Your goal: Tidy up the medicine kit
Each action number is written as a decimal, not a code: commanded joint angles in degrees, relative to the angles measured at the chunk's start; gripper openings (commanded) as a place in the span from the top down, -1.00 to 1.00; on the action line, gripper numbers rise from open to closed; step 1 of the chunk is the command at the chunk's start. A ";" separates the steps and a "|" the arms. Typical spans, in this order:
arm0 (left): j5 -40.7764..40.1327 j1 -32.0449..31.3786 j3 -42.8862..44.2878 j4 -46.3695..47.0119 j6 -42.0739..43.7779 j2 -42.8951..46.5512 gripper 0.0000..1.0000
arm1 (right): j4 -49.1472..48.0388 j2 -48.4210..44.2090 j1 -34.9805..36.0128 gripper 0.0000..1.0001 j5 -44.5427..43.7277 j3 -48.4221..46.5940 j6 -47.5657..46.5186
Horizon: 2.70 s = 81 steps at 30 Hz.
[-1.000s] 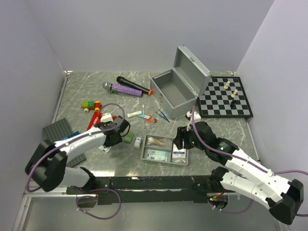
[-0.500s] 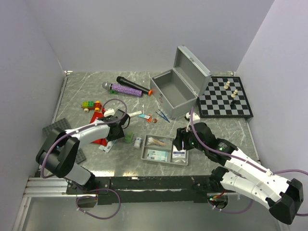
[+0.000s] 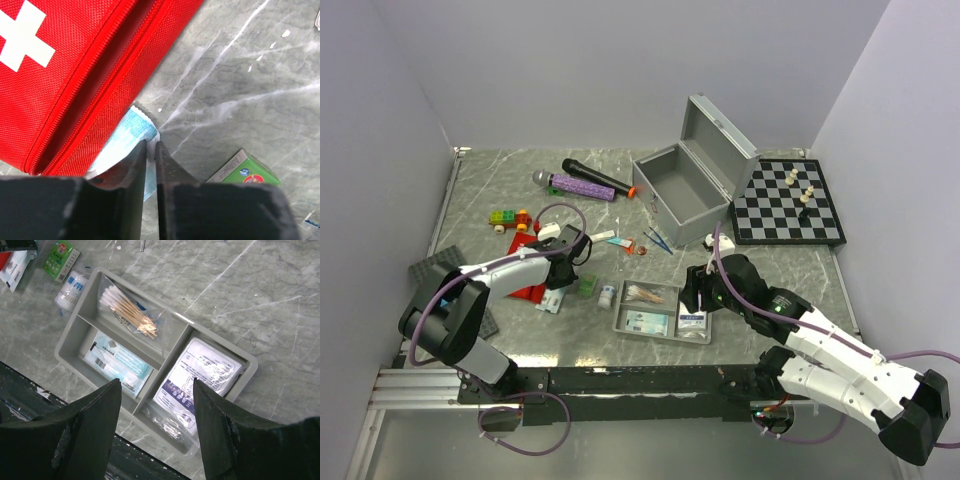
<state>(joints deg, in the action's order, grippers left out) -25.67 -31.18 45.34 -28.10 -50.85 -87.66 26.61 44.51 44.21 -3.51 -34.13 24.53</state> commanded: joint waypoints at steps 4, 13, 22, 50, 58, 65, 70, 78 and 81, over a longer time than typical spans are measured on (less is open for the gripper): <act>3.70 0.15 -2.72 -2.13 -0.92 0.20 0.98 | -1.30 -0.39 -0.26 -0.32 -0.62 -0.94 -0.45; 2.73 -1.68 4.04 -7.23 0.04 15.40 0.98 | -1.03 -0.04 -0.26 -0.32 -1.24 -1.82 -0.54; -0.25 -26.88 16.43 -3.81 6.63 12.45 0.98 | 0.28 0.75 -0.26 -0.32 -3.34 -3.92 -1.33; -2.98 -45.72 24.10 1.90 18.50 -10.52 0.98 | 6.00 -4.70 -0.35 -0.44 -10.99 -4.37 1.39; -2.72 -47.39 20.05 7.17 24.13 -9.55 0.98 | 5.91 -4.87 -0.35 -0.45 -10.91 -4.10 1.39; -1.93 -47.39 21.19 6.83 24.92 -10.69 0.62 | 6.08 -4.61 -0.35 -0.46 -10.91 -4.37 1.22; -1.84 -47.31 21.89 5.69 24.13 -10.34 0.33 | 5.91 -4.35 -0.35 -0.46 -10.73 -4.45 1.22; -4.20 -47.48 21.37 2.70 18.96 -3.33 0.26 | 5.65 -4.34 -0.35 -0.46 -10.20 -4.28 1.31; -8.41 -47.57 19.26 0.95 13.52 0.29 0.28 | 5.30 -4.26 -0.35 -0.46 -10.12 -4.02 1.39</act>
<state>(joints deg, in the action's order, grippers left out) -29.93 -76.99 64.86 -26.94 -32.25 -94.87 35.46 40.18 43.99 -13.85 -36.40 25.71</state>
